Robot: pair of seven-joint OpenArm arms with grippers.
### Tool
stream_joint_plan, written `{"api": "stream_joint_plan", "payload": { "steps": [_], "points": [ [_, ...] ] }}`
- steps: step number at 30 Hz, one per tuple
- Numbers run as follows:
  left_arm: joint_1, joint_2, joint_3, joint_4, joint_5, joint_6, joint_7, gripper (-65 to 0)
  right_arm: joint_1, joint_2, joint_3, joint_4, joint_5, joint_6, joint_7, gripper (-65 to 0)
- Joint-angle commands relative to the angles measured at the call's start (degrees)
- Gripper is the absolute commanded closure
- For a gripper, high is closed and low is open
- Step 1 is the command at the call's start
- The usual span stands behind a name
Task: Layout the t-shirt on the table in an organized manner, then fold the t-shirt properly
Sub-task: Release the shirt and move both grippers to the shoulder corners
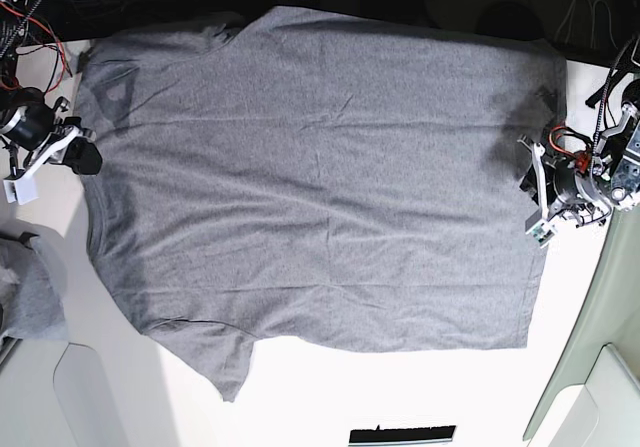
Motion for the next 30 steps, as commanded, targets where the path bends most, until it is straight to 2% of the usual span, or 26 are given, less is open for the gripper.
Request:
{"api": "stream_joint_plan", "payload": {
  "steps": [1, 5, 8, 15, 19, 23, 30],
  "points": [
    [0.0, -0.8, -0.6, 0.7, 0.1, 0.2, -1.4, -20.9, 0.0, 0.9, 0.2, 0.9, 0.9, 0.5, 0.5, 0.0],
    [3.0, 1.7, -0.6, 0.6, 0.3, 0.2, -1.9, -20.9, -2.5, 0.8, -1.2, 0.5, 0.7, 0.5, 0.6, 0.0],
    [3.7, 4.3, -0.6, -0.5, 3.4, 0.2, -3.6, -20.9, -3.2, 0.8, -3.4, -1.2, -0.8, 0.5, 1.7, 0.0],
    [-0.4, 10.5, -0.5, -11.6, 11.1, 0.2, -7.0, -20.8, -1.9, 0.8, -7.7, -10.0, -8.9, 0.4, 9.5, 0.0],
    [-7.1, 13.4, -0.5, -21.2, 12.4, 0.2, -9.2, -20.8, 3.2, 1.0, -7.7, -16.4, -11.7, 0.2, 12.9, 0.0],
    [-13.7, 15.8, -0.5, -28.0, 13.2, 0.2, -10.2, -20.8, 10.4, 1.0, -7.7, -22.7, -13.8, 0.2, 13.5, 0.0],
    [-21.0, 16.9, -0.5, -32.5, 13.2, 0.2, -10.4, -20.9, 21.0, 0.9, -7.7, -30.0, -15.2, 0.2, 13.6, 0.0]
  ]
}}
